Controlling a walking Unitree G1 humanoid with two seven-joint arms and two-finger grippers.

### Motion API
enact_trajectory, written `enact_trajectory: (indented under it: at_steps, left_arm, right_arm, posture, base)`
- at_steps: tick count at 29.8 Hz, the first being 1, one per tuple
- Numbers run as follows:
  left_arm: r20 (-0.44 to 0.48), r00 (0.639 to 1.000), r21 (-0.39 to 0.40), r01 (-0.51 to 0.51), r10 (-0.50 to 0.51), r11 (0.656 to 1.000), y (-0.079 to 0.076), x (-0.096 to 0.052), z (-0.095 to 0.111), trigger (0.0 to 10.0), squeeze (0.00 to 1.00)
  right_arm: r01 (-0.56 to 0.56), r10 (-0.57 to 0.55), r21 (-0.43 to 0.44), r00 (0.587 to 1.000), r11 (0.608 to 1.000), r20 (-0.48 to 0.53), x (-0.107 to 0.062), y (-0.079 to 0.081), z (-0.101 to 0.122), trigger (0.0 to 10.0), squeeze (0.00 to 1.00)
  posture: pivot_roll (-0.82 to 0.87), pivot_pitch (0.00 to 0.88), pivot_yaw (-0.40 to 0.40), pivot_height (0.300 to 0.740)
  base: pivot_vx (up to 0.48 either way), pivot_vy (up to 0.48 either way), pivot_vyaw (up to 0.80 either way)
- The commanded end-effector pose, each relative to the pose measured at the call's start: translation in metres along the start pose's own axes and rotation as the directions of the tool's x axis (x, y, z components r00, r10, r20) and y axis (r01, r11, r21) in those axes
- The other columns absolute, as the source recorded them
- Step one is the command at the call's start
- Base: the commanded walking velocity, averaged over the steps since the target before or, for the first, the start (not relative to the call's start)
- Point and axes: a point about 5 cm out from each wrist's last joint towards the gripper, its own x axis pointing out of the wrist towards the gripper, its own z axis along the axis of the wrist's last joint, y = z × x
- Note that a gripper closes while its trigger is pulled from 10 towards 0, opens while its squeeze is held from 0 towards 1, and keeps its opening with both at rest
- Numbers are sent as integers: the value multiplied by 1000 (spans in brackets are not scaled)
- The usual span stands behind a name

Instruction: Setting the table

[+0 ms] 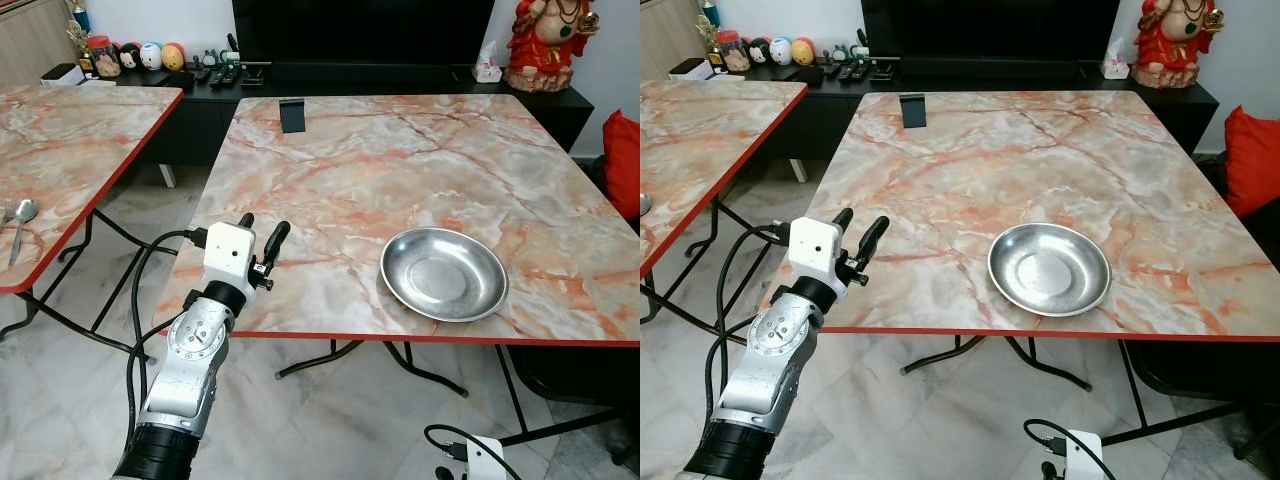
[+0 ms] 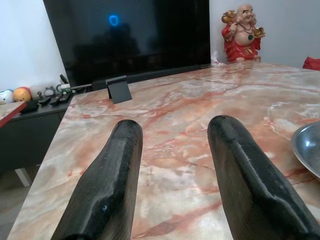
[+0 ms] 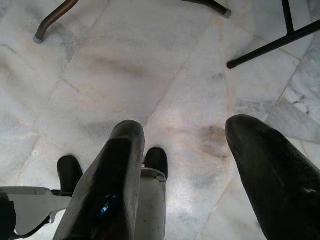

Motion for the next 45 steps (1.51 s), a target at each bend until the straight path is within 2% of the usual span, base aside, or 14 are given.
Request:
enact_trajectory:
  at_steps: [1, 45]
  left_arm:
    - [-2, 1000, -3, 0, 0, 1000, 1, 0, 1, 10000, 0]
    - [-6, 1000, -3, -25, 25, 1000, 7, -1, 1, 10000, 0]
  right_arm:
    - [4, -4, 14, 1000, 1000, 7, 0, -1, 0, 10000, 0]
    - [8, -8, 24, 1000, 1000, 14, 0, -2, 3, 10000, 0]
  posture:
    - [85, 0, -6, 740]
    - [91, 0, -9, 740]
  base:
    - [0, 0, 0]
    - [0, 0, 0]
